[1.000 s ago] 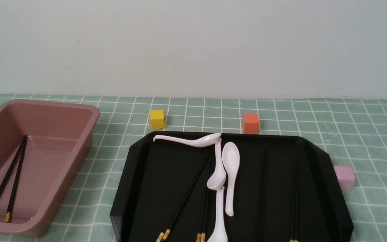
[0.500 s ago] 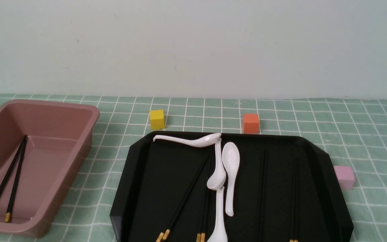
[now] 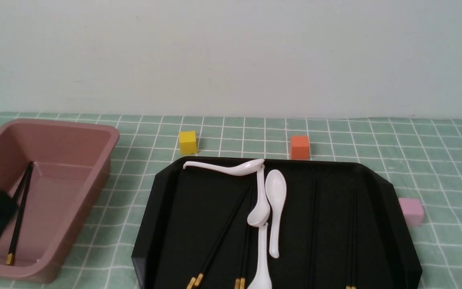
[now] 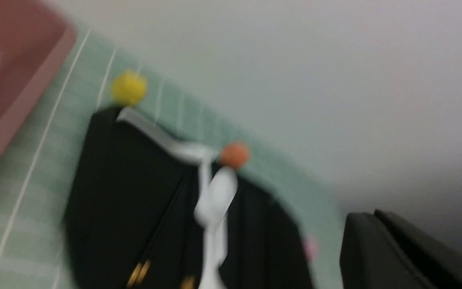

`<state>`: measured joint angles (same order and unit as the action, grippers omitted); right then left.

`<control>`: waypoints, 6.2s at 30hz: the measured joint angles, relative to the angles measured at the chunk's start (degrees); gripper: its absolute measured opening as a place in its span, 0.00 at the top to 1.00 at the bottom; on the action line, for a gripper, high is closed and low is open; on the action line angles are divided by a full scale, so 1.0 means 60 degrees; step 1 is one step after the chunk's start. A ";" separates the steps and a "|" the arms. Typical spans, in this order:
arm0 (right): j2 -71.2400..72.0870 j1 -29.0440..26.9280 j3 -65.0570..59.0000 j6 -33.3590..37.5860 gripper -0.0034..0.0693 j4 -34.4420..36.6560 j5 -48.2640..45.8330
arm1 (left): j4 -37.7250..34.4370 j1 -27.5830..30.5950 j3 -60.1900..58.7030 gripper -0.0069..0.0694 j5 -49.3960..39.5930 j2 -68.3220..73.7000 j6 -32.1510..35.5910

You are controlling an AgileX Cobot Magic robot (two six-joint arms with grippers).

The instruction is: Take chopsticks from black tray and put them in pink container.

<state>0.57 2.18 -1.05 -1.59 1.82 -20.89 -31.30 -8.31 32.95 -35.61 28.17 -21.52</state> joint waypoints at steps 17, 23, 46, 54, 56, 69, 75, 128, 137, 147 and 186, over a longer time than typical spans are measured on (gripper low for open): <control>0.0000 0.0000 0.0000 0.0000 0.62 0.0000 0.0000 | 0.0461 -0.2409 0.2576 0.93 -0.3498 0.8165 0.1719; 0.0000 0.0000 0.0000 0.0000 0.62 0.0000 0.0000 | 0.2895 -0.4010 0.4269 0.87 -0.3144 0.9361 0.0104; 0.0000 0.0000 0.0000 0.0000 0.62 0.0000 0.0000 | 0.6216 -0.4779 0.6223 0.44 -0.1675 1.3416 0.0120; 0.0000 0.0000 0.0000 0.0000 0.62 0.0000 0.0000 | 0.6239 -0.4788 0.6287 0.44 -0.1318 1.3786 0.0164; 0.0000 0.0000 0.0000 0.0000 0.62 0.0000 0.0000 | 0.6250 -0.4787 0.6295 0.44 -0.1281 1.3875 0.0164; 0.0000 0.0000 0.0000 0.0000 0.62 0.0000 0.0000 | 0.6241 -0.4787 0.6296 0.44 -0.1184 1.3936 0.0182; 0.0000 0.0000 0.0000 0.0000 0.62 0.0000 0.0000 | 0.6028 -0.4787 0.6305 0.46 -0.1172 1.3991 0.0428; 0.0000 0.0000 0.0000 0.0000 0.62 0.0000 0.0000 | 0.5809 0.2514 0.5922 0.76 -0.2379 1.0669 0.0927; 0.0000 0.0000 0.0000 0.0000 0.62 0.0000 0.0000 | 0.6133 0.2504 0.5912 0.64 -0.1809 1.1749 0.0949; 0.0000 0.0000 0.0000 0.0000 0.62 0.0000 0.0000 | 0.5923 0.2035 0.5912 0.74 -0.3129 1.0968 0.1092; 0.0000 0.0000 0.0000 -0.0068 0.62 0.0000 0.0000 | 0.0457 0.0842 -0.2759 0.93 0.0808 -0.1618 0.4766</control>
<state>0.57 2.18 -1.05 -2.00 1.82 -20.89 -28.56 -3.25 16.39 -30.76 18.47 7.07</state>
